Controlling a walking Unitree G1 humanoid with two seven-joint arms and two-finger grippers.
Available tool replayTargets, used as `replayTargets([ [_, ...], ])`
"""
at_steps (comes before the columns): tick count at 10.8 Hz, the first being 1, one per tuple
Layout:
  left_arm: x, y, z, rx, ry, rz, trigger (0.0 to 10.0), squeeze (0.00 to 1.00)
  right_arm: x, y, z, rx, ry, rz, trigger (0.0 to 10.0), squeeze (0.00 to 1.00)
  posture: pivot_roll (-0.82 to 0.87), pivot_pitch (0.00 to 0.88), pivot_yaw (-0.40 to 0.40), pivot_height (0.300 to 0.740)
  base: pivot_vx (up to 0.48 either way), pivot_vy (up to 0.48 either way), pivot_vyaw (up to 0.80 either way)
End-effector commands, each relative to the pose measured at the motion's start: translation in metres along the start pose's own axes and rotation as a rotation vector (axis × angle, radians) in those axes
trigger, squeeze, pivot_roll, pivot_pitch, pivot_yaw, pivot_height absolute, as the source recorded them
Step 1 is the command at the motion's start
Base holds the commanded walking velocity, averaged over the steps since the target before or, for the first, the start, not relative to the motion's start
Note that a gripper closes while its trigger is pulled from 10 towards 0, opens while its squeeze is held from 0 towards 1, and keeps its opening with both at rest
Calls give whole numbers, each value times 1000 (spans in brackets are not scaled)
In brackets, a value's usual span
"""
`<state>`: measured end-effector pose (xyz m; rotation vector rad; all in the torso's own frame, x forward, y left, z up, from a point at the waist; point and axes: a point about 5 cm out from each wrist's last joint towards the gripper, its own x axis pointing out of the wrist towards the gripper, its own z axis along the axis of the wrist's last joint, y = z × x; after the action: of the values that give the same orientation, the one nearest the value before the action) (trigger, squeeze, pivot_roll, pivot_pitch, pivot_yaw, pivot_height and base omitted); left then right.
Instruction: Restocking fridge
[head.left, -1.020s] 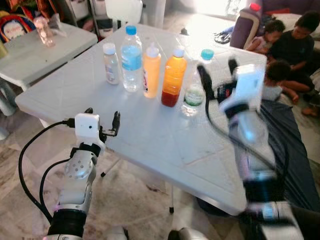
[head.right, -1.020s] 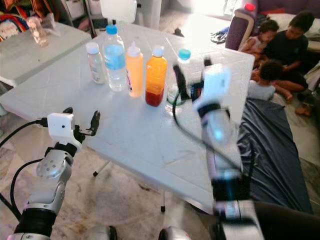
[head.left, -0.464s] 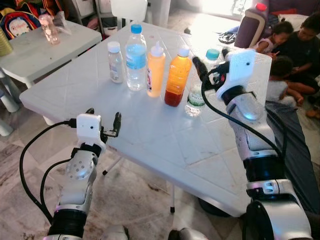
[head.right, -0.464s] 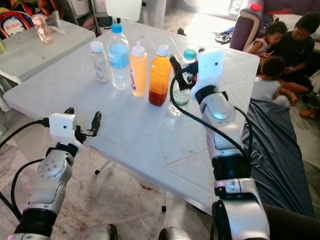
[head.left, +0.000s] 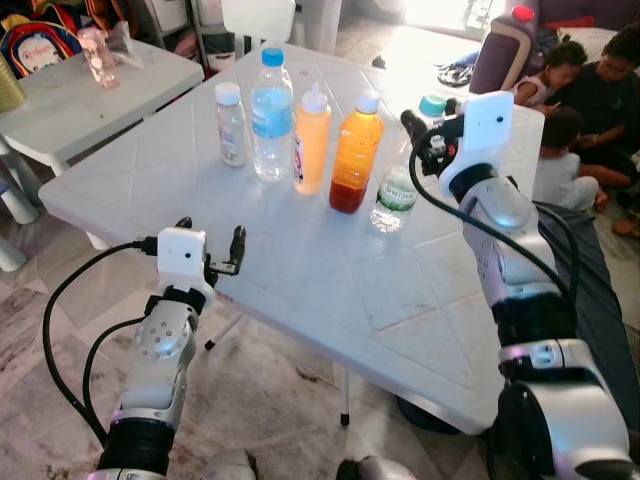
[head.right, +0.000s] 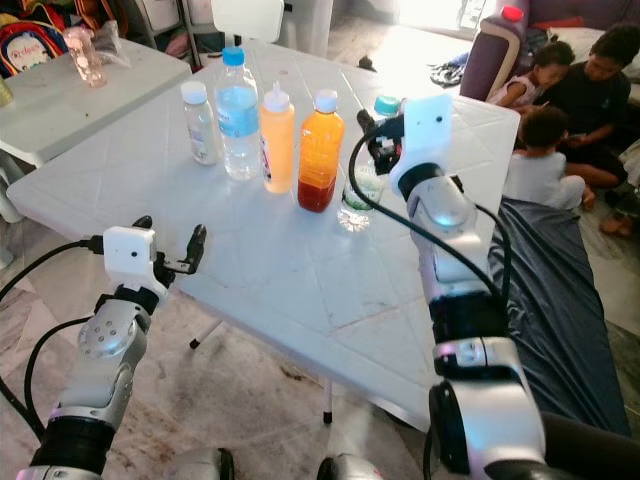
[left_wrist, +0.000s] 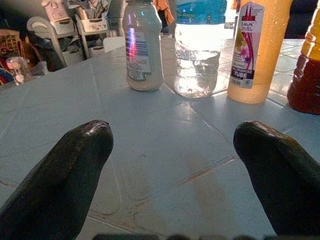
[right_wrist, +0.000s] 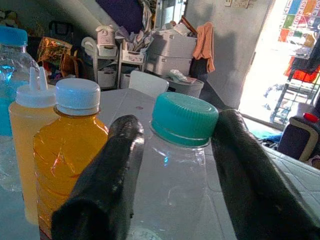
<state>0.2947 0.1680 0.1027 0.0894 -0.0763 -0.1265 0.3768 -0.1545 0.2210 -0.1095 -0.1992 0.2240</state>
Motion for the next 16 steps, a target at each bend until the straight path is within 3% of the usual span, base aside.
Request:
replayTargets([
  [1, 1, -3, 2, 7, -3, -19, 10000, 0, 3, -5, 7, 1, -19, -7, 0, 0, 107, 65, -50, 740, 0, 0, 0],
  [7, -2, -1, -1, 9, 12, -24, 10000, 0, 4, 7, 5, 41, 38, 12, 0, 0, 112, 67, -52, 740, 0, 0, 0],
  [10, -5, 3, -5, -15, 42, 0, 10000, 0, -18, 30, 11, 88, -2, 37, 0, 0, 109, 69, -49, 740, 0, 0, 0],
  [11, -4, 3, -5, -14, 45, -4, 10000, 0, -27, 54, 23, 161, -62, 151, 0, 0, 104, 70, -47, 740, 0, 296, 0],
  [12, -3, 2, -5, -14, 44, -8, 10000, 0, -33, 66, 32, 199, -87, 229, 0, 0, 104, 70, -47, 740, 0, 304, 0],
  [13, -1, 0, -5, -16, 47, -11, 10000, 0, -37, 72, 39, 193, -114, 297, 824, 0, 95, 66, -47, 740, 0, 439, 0],
  [14, -1, -1, -5, -17, 46, -12, 10000, 0, -39, 72, 38, 193, -109, 296, 10000, 0, 97, 64, -48, 740, 0, 480, 0],
  [16, -1, 4, -4, -7, 43, 20, 10000, 0, -44, 66, 23, 186, -74, 251, 10000, 0, 103, 63, -51, 740, 0, 480, 0],
])
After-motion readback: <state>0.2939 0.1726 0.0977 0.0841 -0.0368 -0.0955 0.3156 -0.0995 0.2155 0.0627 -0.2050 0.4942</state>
